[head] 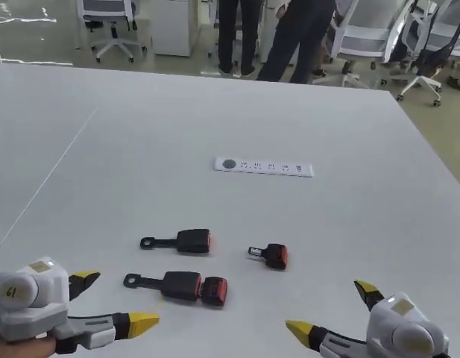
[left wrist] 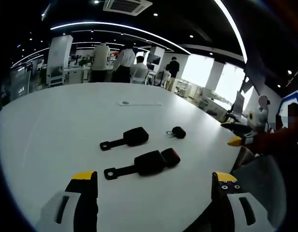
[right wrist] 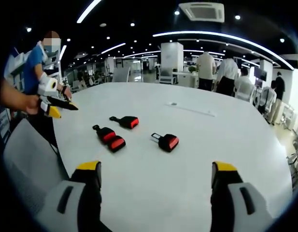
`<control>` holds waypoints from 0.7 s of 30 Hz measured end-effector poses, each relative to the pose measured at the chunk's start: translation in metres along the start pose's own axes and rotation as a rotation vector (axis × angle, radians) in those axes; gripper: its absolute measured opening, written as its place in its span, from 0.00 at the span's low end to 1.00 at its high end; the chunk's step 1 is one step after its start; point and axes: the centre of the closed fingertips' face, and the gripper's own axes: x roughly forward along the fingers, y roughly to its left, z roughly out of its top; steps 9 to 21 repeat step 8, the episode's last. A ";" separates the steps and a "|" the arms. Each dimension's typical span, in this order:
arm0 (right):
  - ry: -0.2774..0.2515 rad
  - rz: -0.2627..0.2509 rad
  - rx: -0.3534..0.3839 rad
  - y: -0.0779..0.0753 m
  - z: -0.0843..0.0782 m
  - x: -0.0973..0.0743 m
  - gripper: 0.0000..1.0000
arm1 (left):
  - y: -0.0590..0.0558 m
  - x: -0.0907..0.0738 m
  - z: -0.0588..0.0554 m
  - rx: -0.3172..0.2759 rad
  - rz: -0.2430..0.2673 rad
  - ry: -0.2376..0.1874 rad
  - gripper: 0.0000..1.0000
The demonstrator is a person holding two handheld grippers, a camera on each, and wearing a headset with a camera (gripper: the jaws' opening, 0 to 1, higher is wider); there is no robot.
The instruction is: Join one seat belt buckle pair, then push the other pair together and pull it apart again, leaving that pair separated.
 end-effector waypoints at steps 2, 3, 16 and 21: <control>-0.002 0.002 0.000 0.000 0.000 -0.003 0.96 | -0.002 -0.001 -0.003 -0.002 -0.003 0.008 1.00; -0.002 0.001 0.000 0.001 0.000 -0.005 0.96 | -0.004 -0.002 -0.004 0.005 -0.004 0.011 1.00; -0.014 -0.010 0.002 0.002 0.001 -0.012 0.96 | -0.005 -0.008 -0.006 -0.001 0.000 0.010 1.00; -0.014 -0.010 0.002 0.002 0.001 -0.012 0.96 | -0.005 -0.008 -0.006 -0.001 0.000 0.010 1.00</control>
